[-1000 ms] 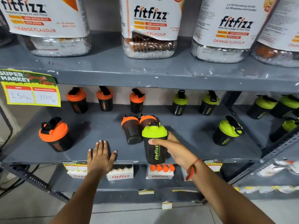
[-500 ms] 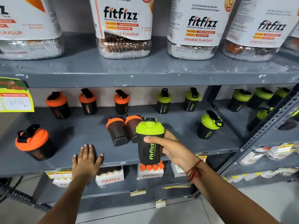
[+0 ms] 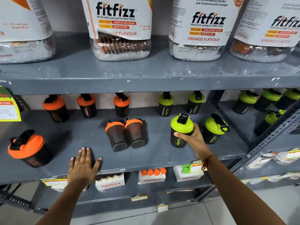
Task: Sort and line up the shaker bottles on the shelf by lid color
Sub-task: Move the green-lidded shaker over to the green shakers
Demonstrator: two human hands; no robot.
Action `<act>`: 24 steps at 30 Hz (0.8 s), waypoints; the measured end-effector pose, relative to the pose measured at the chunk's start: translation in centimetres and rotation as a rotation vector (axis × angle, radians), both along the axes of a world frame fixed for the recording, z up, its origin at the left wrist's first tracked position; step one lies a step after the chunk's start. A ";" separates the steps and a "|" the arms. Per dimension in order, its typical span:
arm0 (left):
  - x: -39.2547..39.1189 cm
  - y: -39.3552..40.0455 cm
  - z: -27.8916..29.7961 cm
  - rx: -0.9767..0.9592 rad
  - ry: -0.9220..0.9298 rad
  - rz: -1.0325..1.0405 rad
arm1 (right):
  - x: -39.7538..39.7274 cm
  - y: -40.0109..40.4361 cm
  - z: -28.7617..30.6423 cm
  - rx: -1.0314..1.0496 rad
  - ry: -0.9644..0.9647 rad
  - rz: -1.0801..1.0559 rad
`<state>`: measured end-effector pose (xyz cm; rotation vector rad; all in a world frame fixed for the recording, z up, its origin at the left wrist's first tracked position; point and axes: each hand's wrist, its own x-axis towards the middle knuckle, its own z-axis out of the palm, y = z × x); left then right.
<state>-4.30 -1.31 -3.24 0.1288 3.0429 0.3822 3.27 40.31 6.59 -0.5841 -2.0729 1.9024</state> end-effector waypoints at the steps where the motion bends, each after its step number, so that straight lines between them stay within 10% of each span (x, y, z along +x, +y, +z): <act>1: -0.1 -0.1 0.0 0.001 0.001 -0.004 | -0.2 0.4 -0.4 -0.002 -0.001 0.001; 24: -0.8 -0.3 -0.5 -0.021 0.035 0.004 | -0.9 1.7 -3.4 0.024 -0.003 0.113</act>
